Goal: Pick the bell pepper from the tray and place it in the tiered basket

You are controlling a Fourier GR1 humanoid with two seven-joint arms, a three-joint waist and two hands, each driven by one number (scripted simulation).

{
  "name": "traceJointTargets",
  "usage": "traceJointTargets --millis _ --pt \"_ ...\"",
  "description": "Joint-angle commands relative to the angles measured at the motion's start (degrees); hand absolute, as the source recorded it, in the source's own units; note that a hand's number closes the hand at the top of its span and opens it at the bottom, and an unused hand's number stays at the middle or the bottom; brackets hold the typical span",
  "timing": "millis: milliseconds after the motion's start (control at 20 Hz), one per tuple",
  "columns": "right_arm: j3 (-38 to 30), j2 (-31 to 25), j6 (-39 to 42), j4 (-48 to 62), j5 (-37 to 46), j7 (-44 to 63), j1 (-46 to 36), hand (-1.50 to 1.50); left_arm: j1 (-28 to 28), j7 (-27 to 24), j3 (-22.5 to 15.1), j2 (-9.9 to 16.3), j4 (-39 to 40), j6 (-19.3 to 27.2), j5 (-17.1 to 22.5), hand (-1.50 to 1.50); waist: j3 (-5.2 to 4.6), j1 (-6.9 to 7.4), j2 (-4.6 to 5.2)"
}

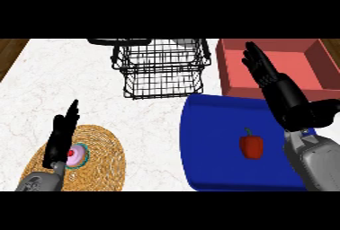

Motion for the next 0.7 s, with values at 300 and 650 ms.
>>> traceJointTargets --millis 300,650 --pt "-18.5 1.1 -22.2 0.1 7.6 -13.6 19.7 1.50 -1.7 -1.3 0.2 -5.0 -6.3 -5.4 7.6 0.00 2.31 -11.12 -0.22" --pt "-16.2 18.4 -24.9 -4.1 7.5 -43.5 39.9 -1.50 -2.5 0.7 -2.6 -5.8 -10.2 -12.5 11.5 0.00 2.32 -2.48 0.11"
